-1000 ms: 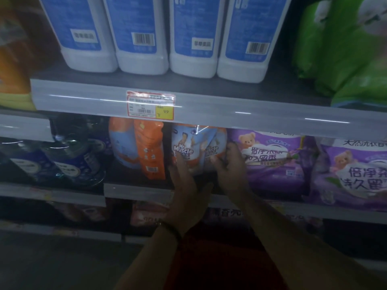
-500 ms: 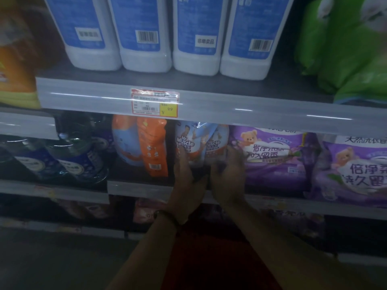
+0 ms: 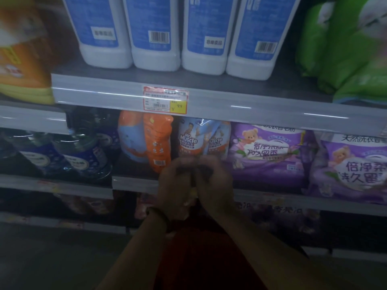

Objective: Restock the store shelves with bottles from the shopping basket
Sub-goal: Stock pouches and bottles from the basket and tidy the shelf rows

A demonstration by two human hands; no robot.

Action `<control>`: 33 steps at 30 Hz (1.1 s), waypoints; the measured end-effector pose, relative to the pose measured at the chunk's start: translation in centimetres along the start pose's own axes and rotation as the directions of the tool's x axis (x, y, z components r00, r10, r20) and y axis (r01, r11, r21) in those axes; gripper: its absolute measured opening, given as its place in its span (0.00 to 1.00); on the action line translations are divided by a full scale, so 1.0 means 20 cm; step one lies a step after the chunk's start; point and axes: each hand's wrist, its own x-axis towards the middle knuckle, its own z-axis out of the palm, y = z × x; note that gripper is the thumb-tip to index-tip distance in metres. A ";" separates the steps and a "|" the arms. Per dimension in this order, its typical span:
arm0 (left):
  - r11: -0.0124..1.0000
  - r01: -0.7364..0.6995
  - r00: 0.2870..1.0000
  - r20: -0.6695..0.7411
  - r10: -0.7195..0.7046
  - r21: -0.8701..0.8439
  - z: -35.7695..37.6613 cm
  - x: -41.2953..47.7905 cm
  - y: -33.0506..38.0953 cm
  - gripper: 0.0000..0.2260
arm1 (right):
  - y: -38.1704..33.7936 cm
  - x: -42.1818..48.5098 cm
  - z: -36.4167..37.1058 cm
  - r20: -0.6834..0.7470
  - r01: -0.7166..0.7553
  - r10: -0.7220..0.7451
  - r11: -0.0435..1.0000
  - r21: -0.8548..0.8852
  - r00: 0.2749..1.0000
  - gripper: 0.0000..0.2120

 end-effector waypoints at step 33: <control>0.855 -0.181 0.657 -0.587 0.473 0.487 -0.43 -0.14 0.08 0.13 | -0.43 0.15 0.36 0.333 -0.158 0.140 0.987 0.028 0.932 0.22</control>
